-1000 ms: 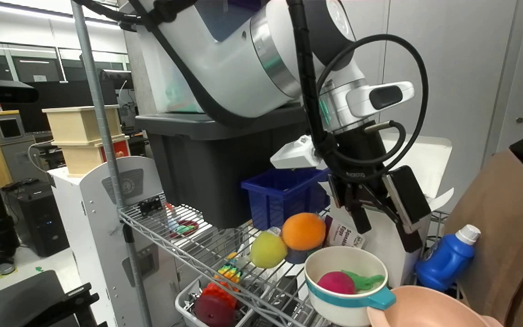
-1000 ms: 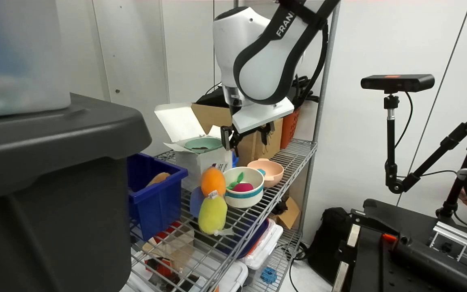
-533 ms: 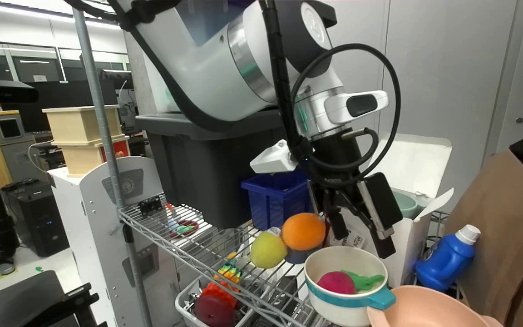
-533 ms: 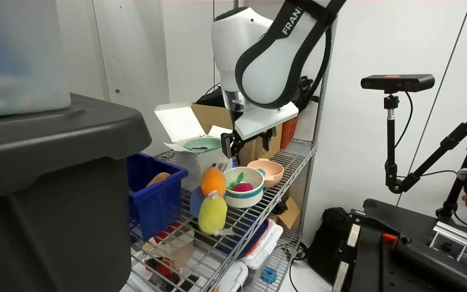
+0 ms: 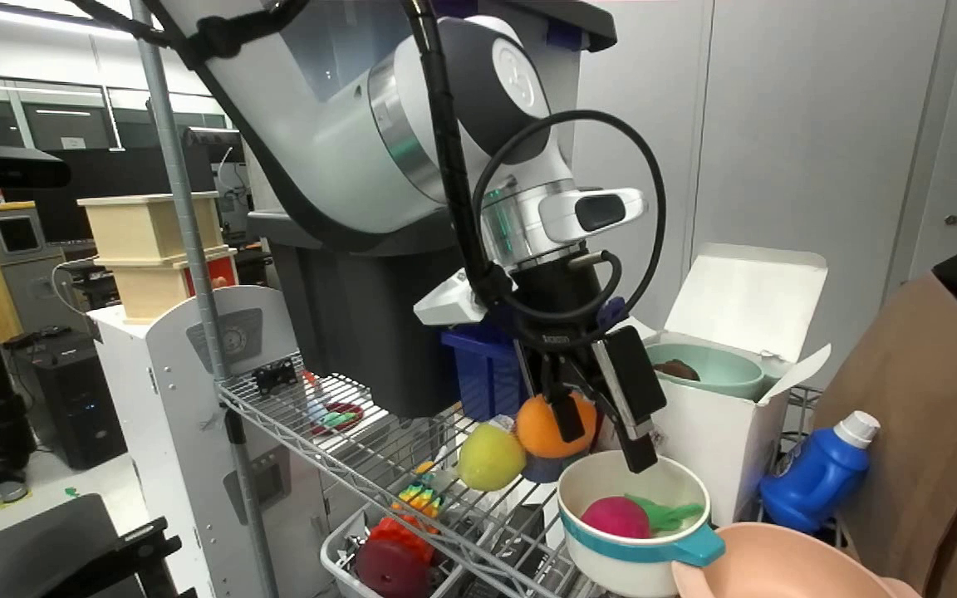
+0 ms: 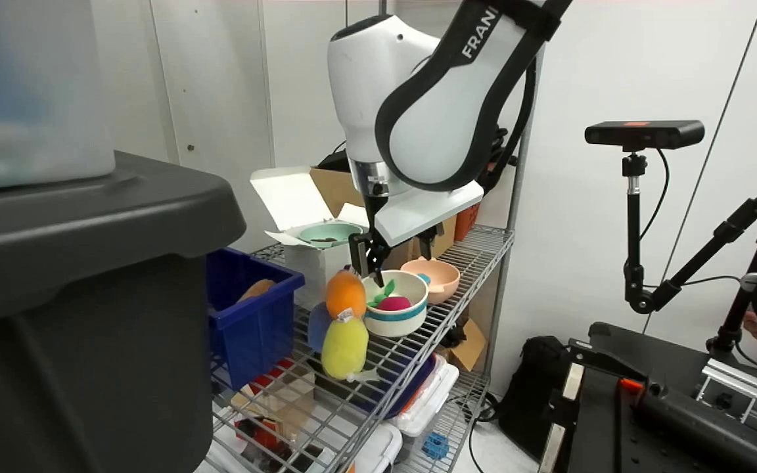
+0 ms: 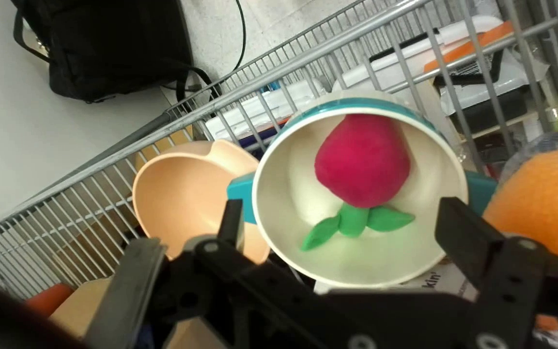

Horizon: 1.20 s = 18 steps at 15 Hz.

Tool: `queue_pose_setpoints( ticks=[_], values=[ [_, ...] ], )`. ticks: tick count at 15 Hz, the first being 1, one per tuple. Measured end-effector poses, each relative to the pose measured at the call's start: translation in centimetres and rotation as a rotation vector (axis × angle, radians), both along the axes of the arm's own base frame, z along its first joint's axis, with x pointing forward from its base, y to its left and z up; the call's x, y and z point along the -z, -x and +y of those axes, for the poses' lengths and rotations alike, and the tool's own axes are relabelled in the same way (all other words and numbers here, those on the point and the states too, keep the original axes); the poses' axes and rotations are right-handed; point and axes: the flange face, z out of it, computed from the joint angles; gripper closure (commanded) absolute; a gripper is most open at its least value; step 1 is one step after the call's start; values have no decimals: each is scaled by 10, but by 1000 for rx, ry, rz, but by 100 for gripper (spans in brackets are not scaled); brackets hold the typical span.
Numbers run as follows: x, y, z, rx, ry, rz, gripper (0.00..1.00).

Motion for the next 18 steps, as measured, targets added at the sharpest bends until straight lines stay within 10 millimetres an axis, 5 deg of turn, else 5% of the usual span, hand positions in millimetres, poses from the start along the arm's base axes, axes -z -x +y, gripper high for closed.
queue_pose_setpoints(
  ticks=[7,18],
  values=[
    [-3,-3,-6,9,1,-8,0],
    [29,-4,-22,27,22,28,0]
  ],
)
